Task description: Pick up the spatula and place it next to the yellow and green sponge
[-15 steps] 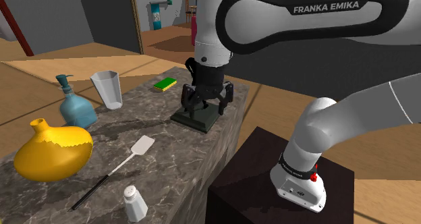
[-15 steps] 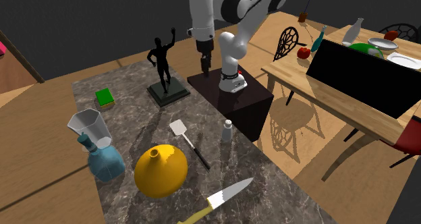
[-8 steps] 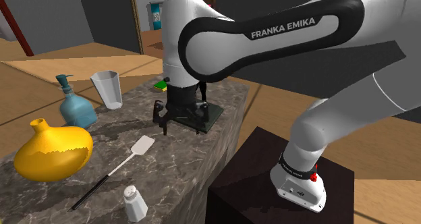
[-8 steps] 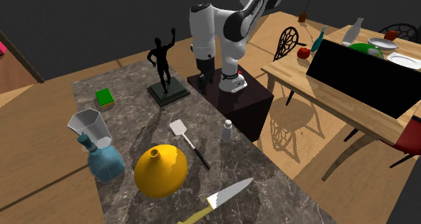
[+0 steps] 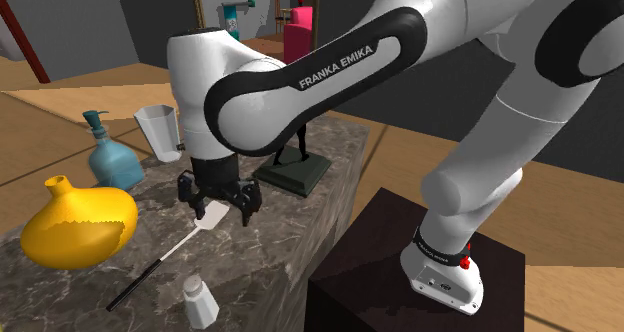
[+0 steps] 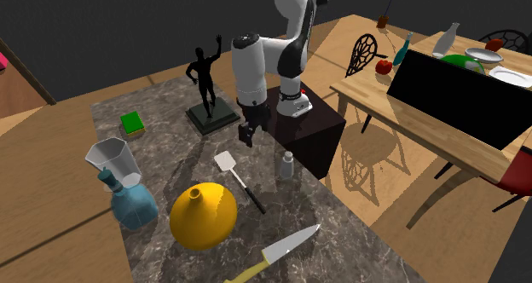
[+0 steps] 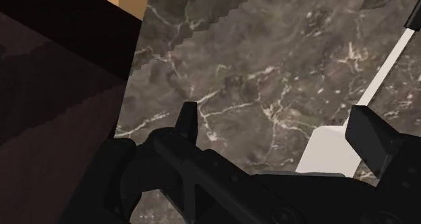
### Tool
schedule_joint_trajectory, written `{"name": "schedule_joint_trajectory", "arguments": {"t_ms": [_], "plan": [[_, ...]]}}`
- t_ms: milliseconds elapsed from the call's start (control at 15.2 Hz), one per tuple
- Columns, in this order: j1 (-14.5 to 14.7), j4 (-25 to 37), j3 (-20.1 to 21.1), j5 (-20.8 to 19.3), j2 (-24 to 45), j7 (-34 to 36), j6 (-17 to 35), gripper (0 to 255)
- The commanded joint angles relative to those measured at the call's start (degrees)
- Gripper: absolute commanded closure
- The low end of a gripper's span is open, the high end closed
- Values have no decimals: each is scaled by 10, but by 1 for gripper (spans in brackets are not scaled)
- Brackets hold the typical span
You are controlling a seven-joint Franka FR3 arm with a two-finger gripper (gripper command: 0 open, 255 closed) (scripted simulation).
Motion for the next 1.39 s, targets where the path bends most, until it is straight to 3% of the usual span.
{"name": "schedule_joint_trajectory", "arguments": {"t_ms": [0, 66, 198, 528, 1320], "plan": [[-20, 40, 60, -172, 150, 166, 21, 0], [12, 63, 44, -243, 213, 232, 15, 0], [112, 108, -46, -286, 262, 293, 8, 0], [245, 236, -156, -369, 382, 412, -21, 0], [262, 220, -179, -396, 412, 429, 20, 0]]}}
